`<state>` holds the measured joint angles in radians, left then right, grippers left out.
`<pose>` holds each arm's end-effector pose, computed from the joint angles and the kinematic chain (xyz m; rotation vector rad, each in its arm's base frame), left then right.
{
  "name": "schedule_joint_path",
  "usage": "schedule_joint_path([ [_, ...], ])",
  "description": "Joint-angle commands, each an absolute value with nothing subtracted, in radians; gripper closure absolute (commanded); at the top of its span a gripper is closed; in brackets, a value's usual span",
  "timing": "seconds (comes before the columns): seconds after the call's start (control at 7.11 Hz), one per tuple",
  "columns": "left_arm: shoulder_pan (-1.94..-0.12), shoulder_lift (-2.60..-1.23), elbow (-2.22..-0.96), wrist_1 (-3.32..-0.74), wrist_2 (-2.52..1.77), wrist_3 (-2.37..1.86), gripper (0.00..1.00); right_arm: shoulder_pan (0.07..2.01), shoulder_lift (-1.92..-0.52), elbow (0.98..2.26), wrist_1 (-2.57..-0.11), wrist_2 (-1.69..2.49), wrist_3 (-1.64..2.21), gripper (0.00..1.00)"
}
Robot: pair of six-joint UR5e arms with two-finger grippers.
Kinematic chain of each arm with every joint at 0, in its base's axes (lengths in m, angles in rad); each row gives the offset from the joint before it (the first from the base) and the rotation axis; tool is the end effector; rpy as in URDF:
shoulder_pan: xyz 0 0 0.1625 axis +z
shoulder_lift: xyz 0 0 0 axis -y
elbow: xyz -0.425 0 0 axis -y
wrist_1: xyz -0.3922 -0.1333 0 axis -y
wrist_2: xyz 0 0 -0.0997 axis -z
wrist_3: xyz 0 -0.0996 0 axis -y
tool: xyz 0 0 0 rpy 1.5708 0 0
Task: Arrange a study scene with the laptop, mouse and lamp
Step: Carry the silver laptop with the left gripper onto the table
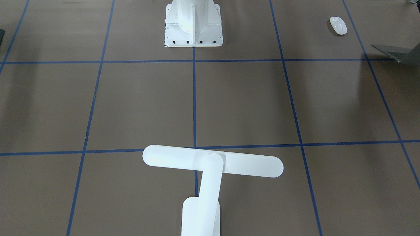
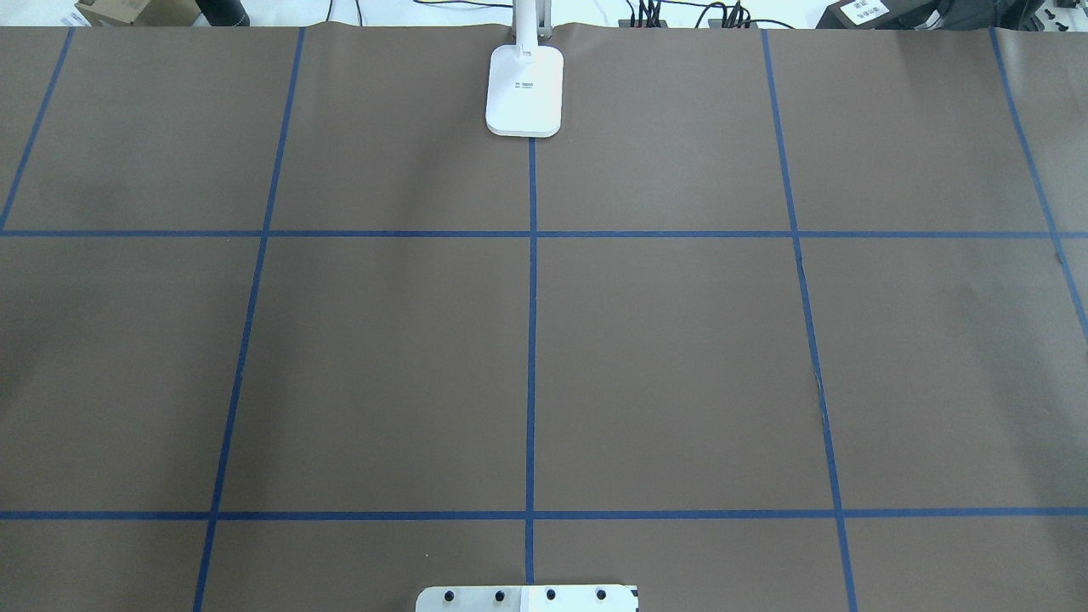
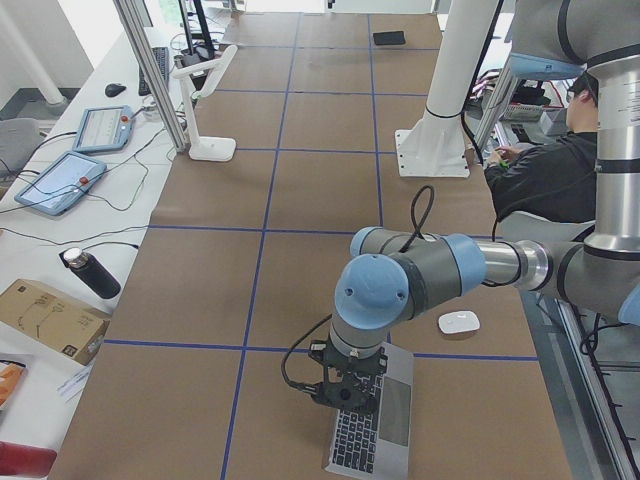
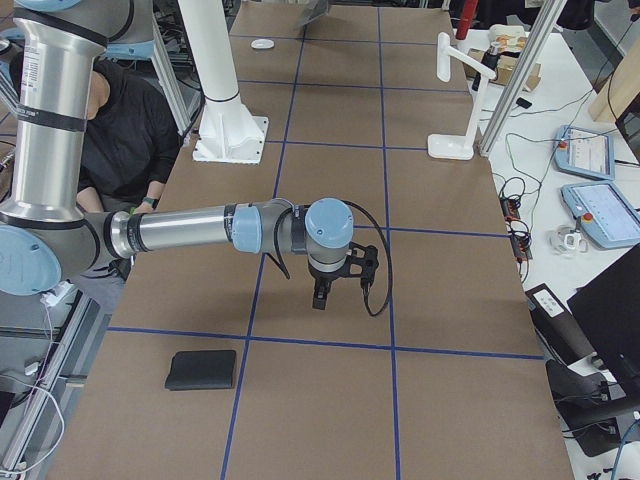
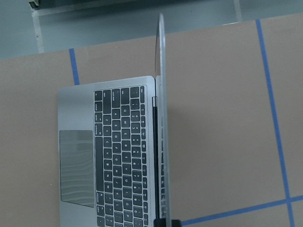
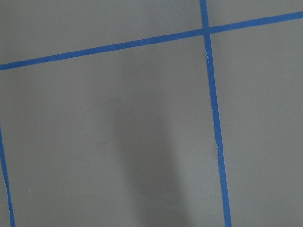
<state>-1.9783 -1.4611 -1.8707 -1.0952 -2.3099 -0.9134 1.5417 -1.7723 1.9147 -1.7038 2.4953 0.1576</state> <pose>-0.2247 -0.3534 0.6095 -0.4858 0.6978 -1.3531 0.0420 -0.4048 0.5823 -0.0775 -0.9218 0.1149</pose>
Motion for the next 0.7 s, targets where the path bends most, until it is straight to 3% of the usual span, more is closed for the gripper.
schedule_joint_path([
  [0.0,-1.868,-1.596,-1.932,-0.961,-2.312,-1.023,1.0,1.542,-1.776,1.911,-1.709,2.496,0.158,0.01],
  [0.28,-1.716,-1.685,-2.015,-0.873,-2.313,-1.157,1.0,1.542,-1.775,1.908,-1.71,2.494,0.158,0.01],
  [0.56,-1.544,-1.928,-2.026,-0.67,-2.313,-1.289,1.0,1.542,-1.773,1.901,-1.709,2.493,0.156,0.01],
])
